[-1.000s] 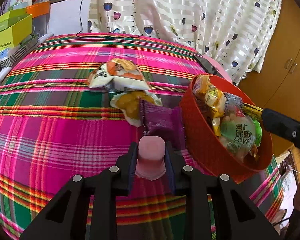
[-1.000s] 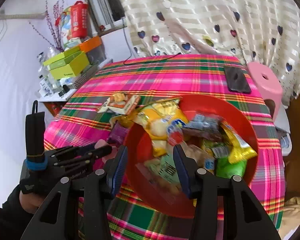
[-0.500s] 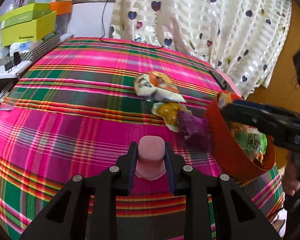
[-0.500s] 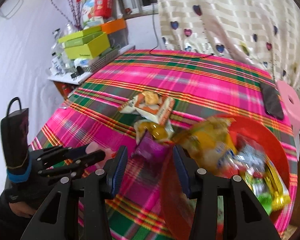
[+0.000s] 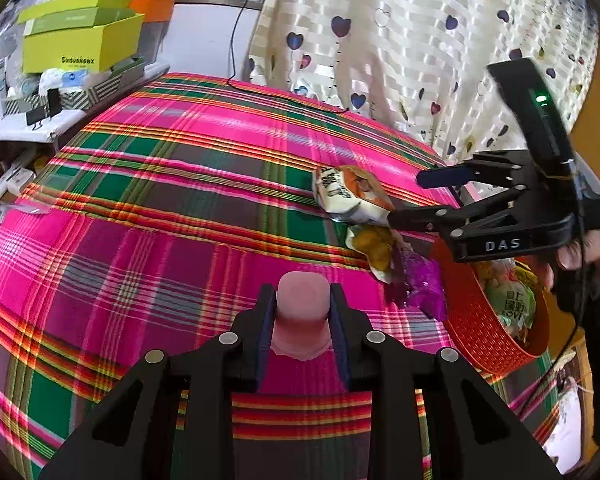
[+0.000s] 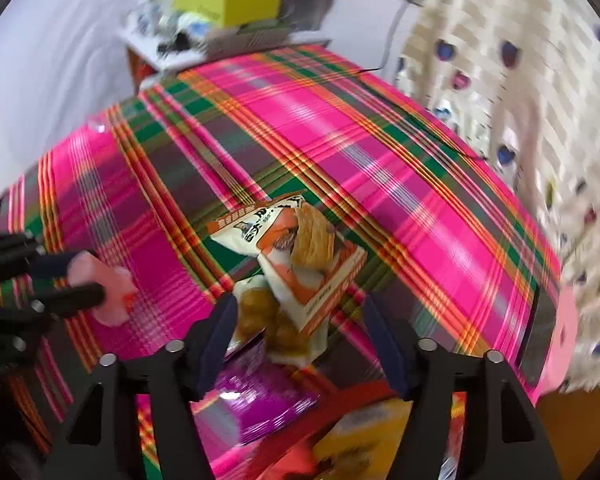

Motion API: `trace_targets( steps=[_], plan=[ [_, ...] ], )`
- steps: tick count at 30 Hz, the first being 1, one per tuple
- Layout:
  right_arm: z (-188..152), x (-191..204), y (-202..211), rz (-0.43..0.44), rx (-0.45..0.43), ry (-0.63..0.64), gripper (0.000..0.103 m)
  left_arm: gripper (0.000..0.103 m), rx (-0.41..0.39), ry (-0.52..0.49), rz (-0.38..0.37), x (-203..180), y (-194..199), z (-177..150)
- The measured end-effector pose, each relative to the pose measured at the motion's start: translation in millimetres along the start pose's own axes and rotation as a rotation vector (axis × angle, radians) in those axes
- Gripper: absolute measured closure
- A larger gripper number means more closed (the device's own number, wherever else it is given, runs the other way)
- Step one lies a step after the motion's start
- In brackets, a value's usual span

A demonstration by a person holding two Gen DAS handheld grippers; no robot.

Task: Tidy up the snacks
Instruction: 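Grasp the bread snack bag with the right tool while the left tool holds the pink jelly, then carry the bread bag and pink jelly toward the red basket with both tools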

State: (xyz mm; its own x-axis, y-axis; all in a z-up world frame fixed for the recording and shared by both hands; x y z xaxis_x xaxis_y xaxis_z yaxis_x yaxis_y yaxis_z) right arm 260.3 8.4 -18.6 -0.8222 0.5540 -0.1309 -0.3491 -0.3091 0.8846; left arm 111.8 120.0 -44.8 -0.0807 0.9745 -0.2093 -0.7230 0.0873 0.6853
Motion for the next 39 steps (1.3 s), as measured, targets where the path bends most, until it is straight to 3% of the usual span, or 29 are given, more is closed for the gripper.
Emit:
trace_targets(
  steps=[10,19,23,30,39],
  plan=[
    [25.9,-1.8,-48.6,0.024,0.104,0.17,0.032,0.076,0.011,0.033,-0.011,12.1,-5.2,1.4],
    [32.8,0.4,-66.9,0.04,0.14,0.175,0.036,0.076,0.028,0.05,-0.021,16.3,-14.2,2.5],
    [37.3,8.0,-58.8,0.072,0.119,0.154,0.05,0.076,0.03,0.053,-0.019,15.5,-14.9,2.7],
    [34.8,23.4,-46.1,0.108,0.086,0.119,0.053,0.076,0.018,0.053,-0.005,14.3,-6.5,3.4],
    [16.2,31.6,17.3,0.149,-0.071,-0.038,0.053,0.076,-0.026,0.032,0.006,6.3,16.0,9.2]
  ],
)
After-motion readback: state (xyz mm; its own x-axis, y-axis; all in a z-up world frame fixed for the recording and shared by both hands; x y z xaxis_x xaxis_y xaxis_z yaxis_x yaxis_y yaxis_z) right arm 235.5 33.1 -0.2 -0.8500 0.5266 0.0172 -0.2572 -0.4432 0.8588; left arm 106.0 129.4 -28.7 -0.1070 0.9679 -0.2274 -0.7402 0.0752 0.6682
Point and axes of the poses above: each gripper's, at about its wrist camera, not at the fingertips, and y roughly against the way its jaws point, x to its left, z to its top, the point moved 3 cm from there along -y, roughly the way its jaws point, and after that the axes turned 9 degrees about -y, right-handed, at the moved point
